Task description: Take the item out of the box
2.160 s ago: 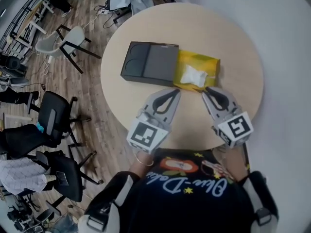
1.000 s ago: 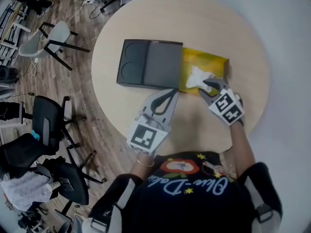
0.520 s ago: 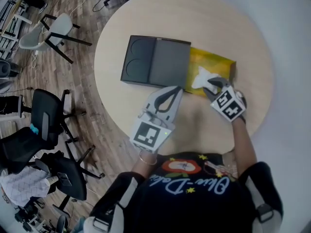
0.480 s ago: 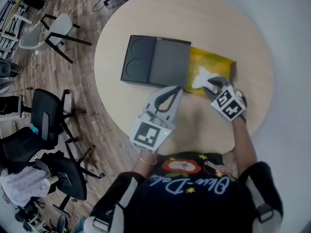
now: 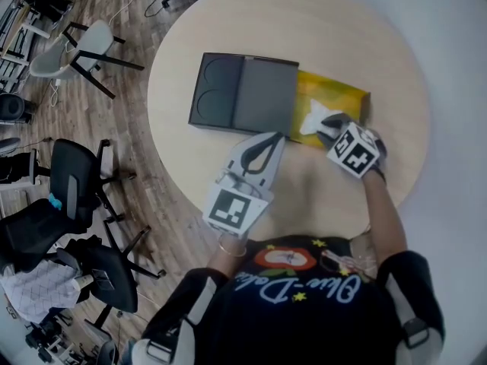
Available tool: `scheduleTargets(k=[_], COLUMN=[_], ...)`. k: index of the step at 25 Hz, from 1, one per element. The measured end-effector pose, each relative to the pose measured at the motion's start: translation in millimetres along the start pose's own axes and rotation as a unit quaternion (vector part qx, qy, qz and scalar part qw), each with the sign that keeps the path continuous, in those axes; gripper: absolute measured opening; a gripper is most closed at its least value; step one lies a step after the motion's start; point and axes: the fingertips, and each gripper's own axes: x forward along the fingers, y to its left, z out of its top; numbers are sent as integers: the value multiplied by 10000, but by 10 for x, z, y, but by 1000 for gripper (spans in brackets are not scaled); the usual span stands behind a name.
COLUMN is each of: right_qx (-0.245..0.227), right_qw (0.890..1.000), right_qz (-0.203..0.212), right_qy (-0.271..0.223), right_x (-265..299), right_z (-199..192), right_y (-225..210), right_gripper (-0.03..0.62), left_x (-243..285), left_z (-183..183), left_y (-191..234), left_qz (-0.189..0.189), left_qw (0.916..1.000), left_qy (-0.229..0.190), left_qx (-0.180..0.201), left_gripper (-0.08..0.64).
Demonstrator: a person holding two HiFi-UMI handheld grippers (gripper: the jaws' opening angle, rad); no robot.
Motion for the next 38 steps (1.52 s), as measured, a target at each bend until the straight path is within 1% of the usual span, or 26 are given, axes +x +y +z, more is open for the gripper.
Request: scheduleTargets(k=[2, 5, 10, 15, 17, 21, 25, 30, 36, 38], right_qx=[84, 173, 518, 830, 1009, 1429, 1691, 1786, 2095, 2101], right_qw=[10000, 9998, 9982, 9948, 9919, 9810, 9696, 9553, 9276, 9218], right_qz=[-2, -57, -187, -413, -517, -678, -785, -1037, -1069, -1106], right_qy=[27, 53, -224, -420, -581, -1120, -1584, -2114, -2903, -3064], right_x=[5, 6, -19, -106, -168, -363, -604, -867, -1245, -1346], right_z=[-14, -23, 3, 18, 24, 119, 245, 361, 586, 604], right_y=[-5, -15, -62, -61, -82, -116, -102, -84, 92, 114], right_gripper=[93, 67, 14, 11, 11, 11, 11, 11, 11, 11], left_x=[-12, -24, -40, -85, -81, -84, -112, -148, -173, -177], left_z=[9, 19, 11, 39, 32, 25, 67, 83, 128, 147], left_y=[6, 21, 21, -4, -13, -13, -22, -8, -36, -51], left_qz=[13, 42, 82, 75, 73, 96, 87, 134, 141, 144], left_qw=[10000, 10000, 10000, 10000, 10000, 9999, 9999, 9998, 9996, 9996], left_qy=[3, -9, -3, 11, 17, 5, -9, -9, 10, 5], left_qx=[-16, -28, -5, 39, 63, 94, 129, 177, 227, 237], left_gripper=[-6, -6, -6, -6, -6, -6, -6, -6, -6, -6])
